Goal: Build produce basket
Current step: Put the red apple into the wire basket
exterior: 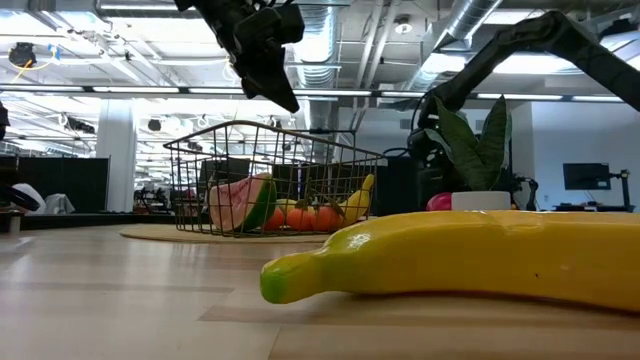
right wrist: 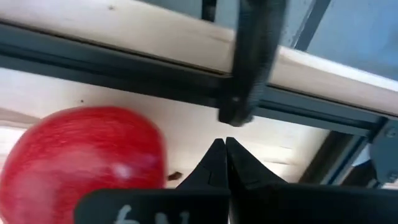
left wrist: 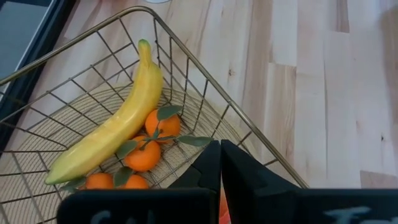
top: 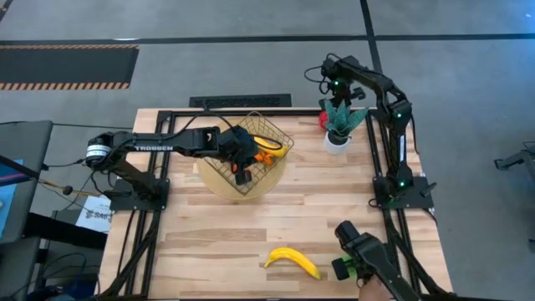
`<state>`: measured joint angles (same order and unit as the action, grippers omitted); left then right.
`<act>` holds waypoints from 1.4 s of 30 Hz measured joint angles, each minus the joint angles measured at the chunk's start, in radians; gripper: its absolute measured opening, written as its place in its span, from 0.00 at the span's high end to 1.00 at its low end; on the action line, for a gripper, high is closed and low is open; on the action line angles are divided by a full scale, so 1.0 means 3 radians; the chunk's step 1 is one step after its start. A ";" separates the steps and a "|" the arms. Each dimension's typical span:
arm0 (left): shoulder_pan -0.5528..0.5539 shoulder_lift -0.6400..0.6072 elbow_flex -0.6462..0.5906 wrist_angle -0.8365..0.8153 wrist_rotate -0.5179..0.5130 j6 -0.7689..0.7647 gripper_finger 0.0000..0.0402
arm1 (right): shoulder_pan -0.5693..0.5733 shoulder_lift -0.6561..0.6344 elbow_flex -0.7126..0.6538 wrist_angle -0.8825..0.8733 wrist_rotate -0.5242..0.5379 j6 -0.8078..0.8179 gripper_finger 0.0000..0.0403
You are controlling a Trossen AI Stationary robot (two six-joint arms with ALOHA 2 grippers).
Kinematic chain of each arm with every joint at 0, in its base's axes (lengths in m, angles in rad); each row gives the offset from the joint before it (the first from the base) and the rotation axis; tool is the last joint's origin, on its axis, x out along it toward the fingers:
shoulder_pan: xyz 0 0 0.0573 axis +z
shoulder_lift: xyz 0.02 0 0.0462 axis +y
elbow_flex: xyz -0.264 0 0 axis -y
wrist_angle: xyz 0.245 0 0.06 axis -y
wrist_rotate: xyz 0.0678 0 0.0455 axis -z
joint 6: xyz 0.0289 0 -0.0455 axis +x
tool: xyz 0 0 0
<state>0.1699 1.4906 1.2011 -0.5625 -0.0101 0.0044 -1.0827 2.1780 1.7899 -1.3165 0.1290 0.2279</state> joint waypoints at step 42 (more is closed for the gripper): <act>0.0038 0.0000 0.0000 0.0000 0.0084 0.0033 1.00 | 0.0894 0.0000 0.1015 0.0153 -0.0266 -0.0242 1.00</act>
<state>0.1814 1.4906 1.2011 -0.5625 0.0151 0.0143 -0.8145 2.1780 2.0943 -1.2706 0.0492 0.1553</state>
